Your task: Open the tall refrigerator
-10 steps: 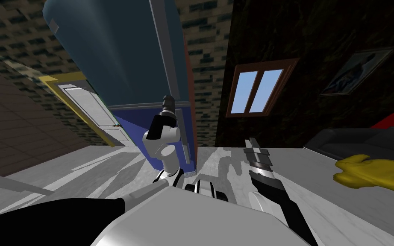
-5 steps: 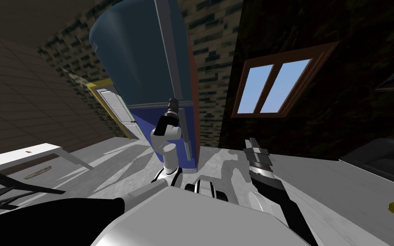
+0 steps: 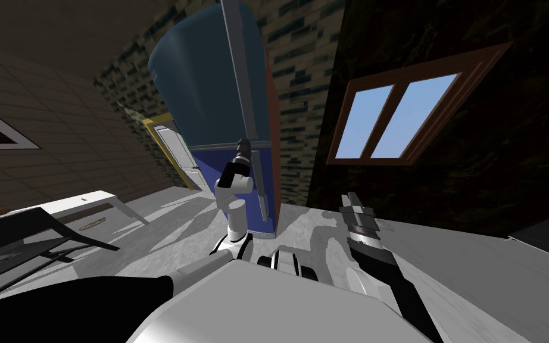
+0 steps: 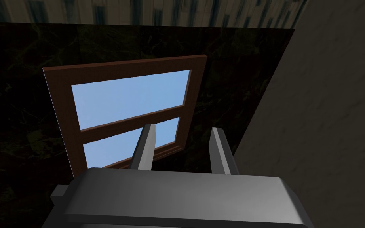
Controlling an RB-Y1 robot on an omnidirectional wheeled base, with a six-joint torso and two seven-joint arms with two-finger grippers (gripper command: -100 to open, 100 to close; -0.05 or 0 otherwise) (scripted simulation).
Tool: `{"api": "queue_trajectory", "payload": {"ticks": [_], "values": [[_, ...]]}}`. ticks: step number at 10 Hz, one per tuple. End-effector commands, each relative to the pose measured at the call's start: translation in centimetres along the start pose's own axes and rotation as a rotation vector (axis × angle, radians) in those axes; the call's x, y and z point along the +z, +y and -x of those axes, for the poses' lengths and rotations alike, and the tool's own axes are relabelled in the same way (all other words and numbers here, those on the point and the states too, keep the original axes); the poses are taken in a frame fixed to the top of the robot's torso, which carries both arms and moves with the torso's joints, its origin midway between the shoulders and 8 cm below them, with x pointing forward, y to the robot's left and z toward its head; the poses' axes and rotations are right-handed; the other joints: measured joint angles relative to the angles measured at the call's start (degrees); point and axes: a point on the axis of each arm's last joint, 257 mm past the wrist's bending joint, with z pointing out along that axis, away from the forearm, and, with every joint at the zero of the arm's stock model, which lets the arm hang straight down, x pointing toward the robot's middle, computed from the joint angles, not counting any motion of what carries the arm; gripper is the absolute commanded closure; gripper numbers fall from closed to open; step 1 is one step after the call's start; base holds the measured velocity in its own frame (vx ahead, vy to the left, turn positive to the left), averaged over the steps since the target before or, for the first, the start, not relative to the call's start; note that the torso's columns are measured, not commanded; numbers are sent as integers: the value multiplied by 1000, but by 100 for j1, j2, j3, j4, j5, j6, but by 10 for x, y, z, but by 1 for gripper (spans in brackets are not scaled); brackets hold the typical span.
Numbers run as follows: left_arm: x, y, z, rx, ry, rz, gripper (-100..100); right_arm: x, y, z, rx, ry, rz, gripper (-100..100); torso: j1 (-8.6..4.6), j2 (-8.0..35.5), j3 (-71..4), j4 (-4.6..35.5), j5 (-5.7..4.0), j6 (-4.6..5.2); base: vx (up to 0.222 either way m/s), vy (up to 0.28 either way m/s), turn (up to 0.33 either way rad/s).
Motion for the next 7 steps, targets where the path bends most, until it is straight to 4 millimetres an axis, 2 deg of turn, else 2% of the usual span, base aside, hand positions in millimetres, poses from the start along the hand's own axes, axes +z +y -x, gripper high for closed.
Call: {"api": "queue_trajectory", "payload": {"ticks": [1, 6, 7], "values": [[2, -3, 4, 29, 2, -13, -100, 0, 0, 0, 0, 0, 0, 0, 11, -6, -3, -1, 2, 6, -3, -7, -16], [6, -15, 13, 118, 7, -47, -100, 0, 0, 0, 0, 0, 0, 0, 10, -6, -4, -2, 3, 1, 1, 0, -3], [8, -19, 10, 93, 9, -41, -100, 0, 0, 0, 0, 0, 0, 0, 9, -6, -3, -2, 3, 1, 14, -1, -37]]}}
